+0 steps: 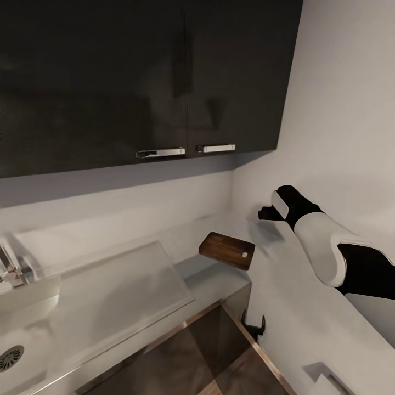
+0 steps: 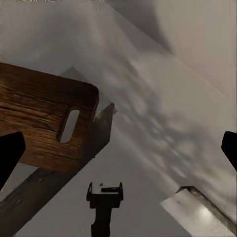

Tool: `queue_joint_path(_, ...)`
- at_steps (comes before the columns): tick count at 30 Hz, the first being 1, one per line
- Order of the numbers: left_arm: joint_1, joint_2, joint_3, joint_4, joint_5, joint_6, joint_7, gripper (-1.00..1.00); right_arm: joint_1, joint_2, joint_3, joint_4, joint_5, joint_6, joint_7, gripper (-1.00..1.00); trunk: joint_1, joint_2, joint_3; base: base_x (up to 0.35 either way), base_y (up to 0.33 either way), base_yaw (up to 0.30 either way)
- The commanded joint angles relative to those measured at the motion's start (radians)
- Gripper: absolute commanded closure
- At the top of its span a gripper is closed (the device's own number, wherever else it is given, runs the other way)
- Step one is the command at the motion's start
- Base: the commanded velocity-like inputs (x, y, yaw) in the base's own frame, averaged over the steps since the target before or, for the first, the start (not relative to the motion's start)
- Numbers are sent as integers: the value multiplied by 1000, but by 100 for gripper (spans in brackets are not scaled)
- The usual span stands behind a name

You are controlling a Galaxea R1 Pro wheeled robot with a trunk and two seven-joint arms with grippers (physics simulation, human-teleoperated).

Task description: In the kitchen, take the Vidalia onion out of the sink, dice it on the chopping board with the paring knife, put the diced onion into the bowl on the countertop, then place both the paring knife and the chopping board into the sink.

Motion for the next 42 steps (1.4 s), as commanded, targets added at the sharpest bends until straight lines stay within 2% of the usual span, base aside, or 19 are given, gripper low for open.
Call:
queue_joint_path(1, 0, -1, 2, -1, 3, -1, -4, -100, 0, 1, -7, -1, -2, 2, -6, -100, 1, 0, 0, 199, 81, 0)
queue_joint_path(15, 0, -1, 2, 1, 3, -1, -4, -100, 2, 0, -7, -1, -3, 1, -5, -100, 1, 0, 0, 262, 12, 0)
queue_joint_path(42, 0, -1, 1, 4, 3, -1, -4, -100, 7, 0, -8, -1, -3, 1, -4, -100, 1, 0, 0, 8, 0, 0)
